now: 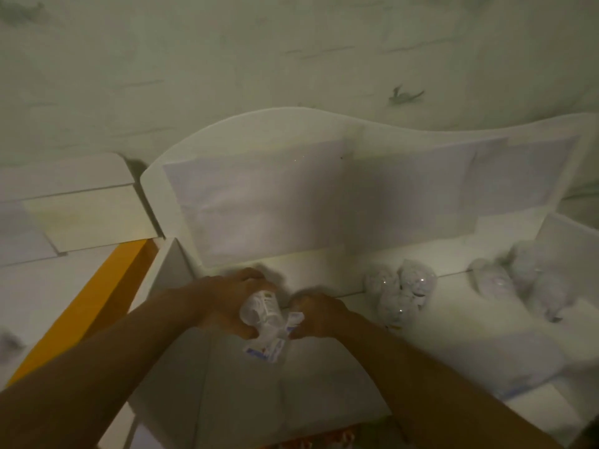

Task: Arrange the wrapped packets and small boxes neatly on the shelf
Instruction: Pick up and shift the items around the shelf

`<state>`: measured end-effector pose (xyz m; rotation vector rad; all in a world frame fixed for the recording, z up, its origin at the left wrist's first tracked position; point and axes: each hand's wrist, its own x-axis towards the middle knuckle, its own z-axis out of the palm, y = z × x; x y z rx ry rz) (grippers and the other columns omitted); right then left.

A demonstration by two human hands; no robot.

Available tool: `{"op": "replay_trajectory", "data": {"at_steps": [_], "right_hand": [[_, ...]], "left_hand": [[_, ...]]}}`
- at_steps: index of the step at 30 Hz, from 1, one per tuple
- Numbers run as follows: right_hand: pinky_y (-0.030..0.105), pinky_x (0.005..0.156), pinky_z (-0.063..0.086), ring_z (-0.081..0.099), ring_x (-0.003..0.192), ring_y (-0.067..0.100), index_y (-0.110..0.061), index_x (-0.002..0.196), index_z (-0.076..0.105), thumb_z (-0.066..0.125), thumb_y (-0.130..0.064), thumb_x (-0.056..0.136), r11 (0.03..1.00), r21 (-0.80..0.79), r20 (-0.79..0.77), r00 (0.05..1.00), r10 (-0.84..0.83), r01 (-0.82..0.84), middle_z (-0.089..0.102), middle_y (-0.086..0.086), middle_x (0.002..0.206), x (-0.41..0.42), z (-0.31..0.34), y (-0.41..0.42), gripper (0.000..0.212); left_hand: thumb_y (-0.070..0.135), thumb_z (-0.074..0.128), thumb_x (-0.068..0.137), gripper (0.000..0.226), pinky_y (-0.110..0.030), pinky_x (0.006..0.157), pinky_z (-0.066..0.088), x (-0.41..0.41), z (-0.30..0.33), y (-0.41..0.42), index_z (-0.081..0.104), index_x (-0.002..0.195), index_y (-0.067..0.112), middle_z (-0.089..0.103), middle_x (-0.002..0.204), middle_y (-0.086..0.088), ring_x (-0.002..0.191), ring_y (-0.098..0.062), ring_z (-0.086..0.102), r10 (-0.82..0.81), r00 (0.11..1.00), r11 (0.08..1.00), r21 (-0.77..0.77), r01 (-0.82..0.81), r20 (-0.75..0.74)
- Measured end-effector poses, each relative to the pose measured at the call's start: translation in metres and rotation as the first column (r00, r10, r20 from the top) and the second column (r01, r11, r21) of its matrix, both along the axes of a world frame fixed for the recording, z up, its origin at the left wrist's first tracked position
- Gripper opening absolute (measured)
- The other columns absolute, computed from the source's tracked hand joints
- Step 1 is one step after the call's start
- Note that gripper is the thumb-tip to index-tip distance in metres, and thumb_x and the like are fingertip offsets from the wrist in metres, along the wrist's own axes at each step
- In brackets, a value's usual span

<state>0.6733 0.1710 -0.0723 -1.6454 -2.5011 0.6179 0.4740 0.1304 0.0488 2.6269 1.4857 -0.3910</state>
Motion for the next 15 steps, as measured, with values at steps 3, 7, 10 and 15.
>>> {"op": "replay_trajectory", "data": {"at_steps": [3, 7, 10, 15], "right_hand": [[0.038, 0.105, 0.041, 0.046, 0.130, 0.021, -0.026, 0.138, 0.045, 0.071, -0.051, 0.078, 1.000, -0.001, 0.018, 0.999, -0.030, 0.031, 0.048, 0.001, 0.143, 0.014, 0.019, 0.006, 0.070], [0.037, 0.105, 0.040, 0.045, 0.130, 0.020, -0.029, 0.137, 0.046, 0.065, -0.049, 0.084, 0.995, 0.065, 0.094, 0.992, -0.079, 0.073, 0.048, 0.000, 0.142, 0.040, 0.057, 0.003, 0.059], [0.036, 0.105, 0.039, 0.043, 0.131, 0.019, -0.031, 0.139, 0.044, 0.062, -0.051, 0.086, 0.984, 0.138, 0.132, 0.982, -0.134, 0.116, 0.047, -0.002, 0.143, 0.065, 0.090, -0.010, 0.060], [0.033, 0.097, 0.043, 0.049, 0.124, 0.019, -0.029, 0.136, 0.049, 0.062, -0.044, 0.088, 0.938, 0.283, 0.134, 0.960, -0.247, 0.202, 0.054, -0.003, 0.137, 0.121, 0.134, -0.047, 0.052]], "left_hand": [[0.055, 0.075, 0.071, 0.094, -0.030, 0.107, 0.037, 0.003, 0.000, 0.004, 0.021, 0.146, 0.042, 0.023, 0.149, 0.014, 0.133, -0.012, 0.040, -0.012, 0.995, 1.000, 0.017, 0.010, 0.097], [0.053, 0.073, 0.073, 0.093, -0.027, 0.108, 0.035, 0.016, 0.002, 0.004, 0.019, 0.148, 0.040, 0.023, 0.152, 0.016, 0.135, -0.012, 0.039, -0.058, 0.991, 0.998, 0.017, 0.056, 0.122], [0.053, 0.072, 0.076, 0.089, -0.024, 0.107, 0.033, 0.041, 0.010, 0.011, 0.022, 0.148, 0.038, 0.025, 0.152, 0.016, 0.134, -0.010, 0.038, -0.102, 0.977, 0.995, 0.008, 0.103, 0.185], [0.057, 0.075, 0.071, 0.086, -0.034, 0.106, 0.041, 0.108, 0.016, 0.016, 0.031, 0.143, 0.040, 0.036, 0.146, 0.012, 0.128, -0.012, 0.044, -0.245, 0.890, 0.968, 0.046, 0.247, 0.384]]}}
